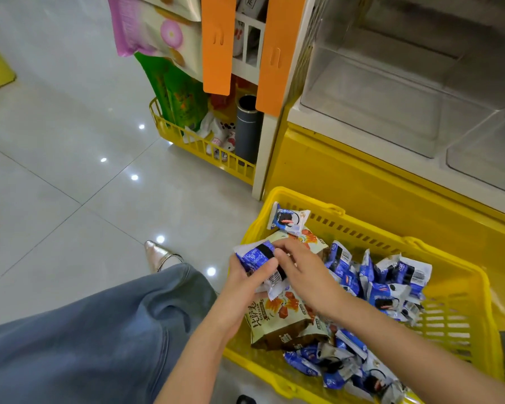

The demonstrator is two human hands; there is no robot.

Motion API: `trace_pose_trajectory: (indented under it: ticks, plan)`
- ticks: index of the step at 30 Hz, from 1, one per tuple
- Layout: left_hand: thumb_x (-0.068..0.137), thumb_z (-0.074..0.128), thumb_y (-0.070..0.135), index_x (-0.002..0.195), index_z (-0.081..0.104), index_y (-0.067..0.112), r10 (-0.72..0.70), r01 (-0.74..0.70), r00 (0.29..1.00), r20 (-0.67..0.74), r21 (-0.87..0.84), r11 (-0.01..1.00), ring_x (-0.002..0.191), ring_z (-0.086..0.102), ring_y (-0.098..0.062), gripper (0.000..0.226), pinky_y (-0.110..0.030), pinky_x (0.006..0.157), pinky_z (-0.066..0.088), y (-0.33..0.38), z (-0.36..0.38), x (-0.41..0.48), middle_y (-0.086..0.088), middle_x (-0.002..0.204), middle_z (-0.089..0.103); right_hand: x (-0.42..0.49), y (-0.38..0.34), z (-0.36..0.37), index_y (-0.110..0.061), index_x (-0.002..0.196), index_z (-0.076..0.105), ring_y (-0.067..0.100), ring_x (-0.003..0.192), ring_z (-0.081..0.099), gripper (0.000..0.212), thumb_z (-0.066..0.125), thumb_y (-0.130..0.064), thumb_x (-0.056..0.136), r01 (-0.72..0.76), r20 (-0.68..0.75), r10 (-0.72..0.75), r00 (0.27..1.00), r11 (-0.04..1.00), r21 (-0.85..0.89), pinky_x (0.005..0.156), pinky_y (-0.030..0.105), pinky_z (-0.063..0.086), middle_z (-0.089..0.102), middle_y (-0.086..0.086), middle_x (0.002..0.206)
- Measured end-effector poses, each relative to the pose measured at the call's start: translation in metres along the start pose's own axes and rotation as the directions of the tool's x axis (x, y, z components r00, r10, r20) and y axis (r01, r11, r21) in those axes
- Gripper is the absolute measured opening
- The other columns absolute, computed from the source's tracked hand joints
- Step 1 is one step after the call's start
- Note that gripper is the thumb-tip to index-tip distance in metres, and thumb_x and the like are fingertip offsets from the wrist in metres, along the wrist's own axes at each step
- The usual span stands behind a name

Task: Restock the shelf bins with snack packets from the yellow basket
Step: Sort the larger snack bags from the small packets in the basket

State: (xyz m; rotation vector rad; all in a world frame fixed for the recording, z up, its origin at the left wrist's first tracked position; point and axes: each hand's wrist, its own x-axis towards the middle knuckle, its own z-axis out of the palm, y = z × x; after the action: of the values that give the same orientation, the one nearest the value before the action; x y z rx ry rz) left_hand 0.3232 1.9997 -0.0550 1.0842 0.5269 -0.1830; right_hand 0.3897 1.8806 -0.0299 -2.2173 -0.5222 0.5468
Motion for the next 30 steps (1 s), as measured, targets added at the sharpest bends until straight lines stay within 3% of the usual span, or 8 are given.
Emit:
trace_pose_trajectory:
  ticks: [4,9,12,17,23,25,27,30]
  plan:
    - [0.082,0.067,0.020,0.113,0.047,0.028,0.024,-0.018,0.991,-0.134,0.043,0.999,0.098,0.066,-0.015,0.038,-0.036,0.083,0.055,-0.001,-0.007,0.006,0.004,0.109,0.066,0.019,0.010,-0.021,-0.017,0.123,0.056,0.007,0.107,0.051,0.028,0.044,-0.023,0.098,0.017,-0.065,-0.022,0.998,0.996,-0.088,0.081,0.004,0.035,0.056,-0.001,0.119]
    - [0.081,0.068,0.016,0.117,0.050,0.027,0.083,-0.080,0.982,-0.172,0.023,0.996,0.097,0.067,-0.018,0.041,-0.034,0.077,0.055,0.007,-0.016,0.005,0.004,0.105,0.069,0.074,0.041,-0.035,-0.007,0.139,0.036,0.023,0.132,0.035,0.047,0.046,-0.027,0.098,-0.117,-0.072,0.097,0.993,0.917,-0.382,0.107,0.031,0.028,0.041,0.011,0.142]
    - [0.081,0.067,0.015,0.116,0.050,0.026,0.088,-0.086,0.977,-0.195,0.022,0.996,0.097,0.067,-0.019,0.040,-0.033,0.077,0.055,0.009,-0.021,0.005,0.003,0.105,0.068,0.088,0.057,-0.023,-0.006,0.139,0.035,0.027,0.130,0.036,0.053,0.044,-0.038,0.097,-0.180,-0.024,0.189,0.982,0.878,-0.444,0.106,0.037,0.031,0.041,0.014,0.140]
    - [0.082,0.067,0.016,0.115,0.050,0.023,0.090,-0.080,0.972,-0.219,0.056,0.995,0.092,0.068,-0.014,0.038,-0.028,0.072,0.054,0.009,-0.021,0.006,0.005,0.106,0.066,0.092,0.069,-0.005,-0.010,0.129,0.050,0.029,0.121,0.040,0.064,0.048,-0.059,0.087,-0.232,-0.109,0.214,0.971,0.720,-0.654,0.101,0.038,0.034,0.049,0.012,0.129]
    - [0.083,0.066,0.016,0.103,0.048,0.027,0.145,-0.103,0.974,-0.174,0.231,0.968,0.079,0.063,0.009,0.029,-0.010,0.060,0.049,0.005,-0.005,0.006,0.008,0.105,0.060,0.056,0.065,-0.022,-0.014,0.122,0.053,0.019,0.111,0.050,0.047,0.062,-0.043,0.086,-0.195,-0.188,0.128,0.974,0.896,-0.399,0.090,0.032,0.043,0.058,0.003,0.121]
    - [0.083,0.066,0.012,0.099,0.046,0.031,0.208,-0.150,0.969,-0.134,0.348,0.925,0.081,0.059,0.017,0.031,-0.003,0.062,0.045,0.000,0.008,0.007,0.014,0.102,0.058,0.029,0.069,-0.036,-0.013,0.125,0.051,0.012,0.088,0.061,0.047,0.061,-0.040,0.087,-0.219,-0.205,0.167,0.964,0.940,-0.261,0.070,0.023,0.050,0.062,0.001,0.108]
    - [0.083,0.067,0.014,0.102,0.044,0.033,0.206,-0.156,0.976,-0.073,0.424,0.892,0.082,0.057,0.019,0.035,0.000,0.063,0.043,-0.009,0.027,0.011,0.022,0.102,0.054,0.000,0.083,-0.054,-0.013,0.126,0.050,0.003,0.060,0.057,0.047,0.059,-0.039,0.089,-0.252,-0.231,0.207,0.950,0.950,-0.186,0.047,0.013,0.041,0.058,-0.006,0.085]
    - [0.083,0.068,0.023,0.120,0.037,0.028,0.085,-0.080,0.996,0.016,0.543,0.836,0.083,0.052,0.007,0.049,-0.003,0.067,0.044,-0.026,0.064,0.026,0.020,0.108,0.048,-0.035,0.111,-0.086,-0.011,0.127,0.051,0.002,0.051,0.050,0.045,0.058,-0.036,0.089,-0.322,-0.310,0.262,0.914,0.933,-0.162,0.044,0.012,0.030,0.056,-0.005,0.075]
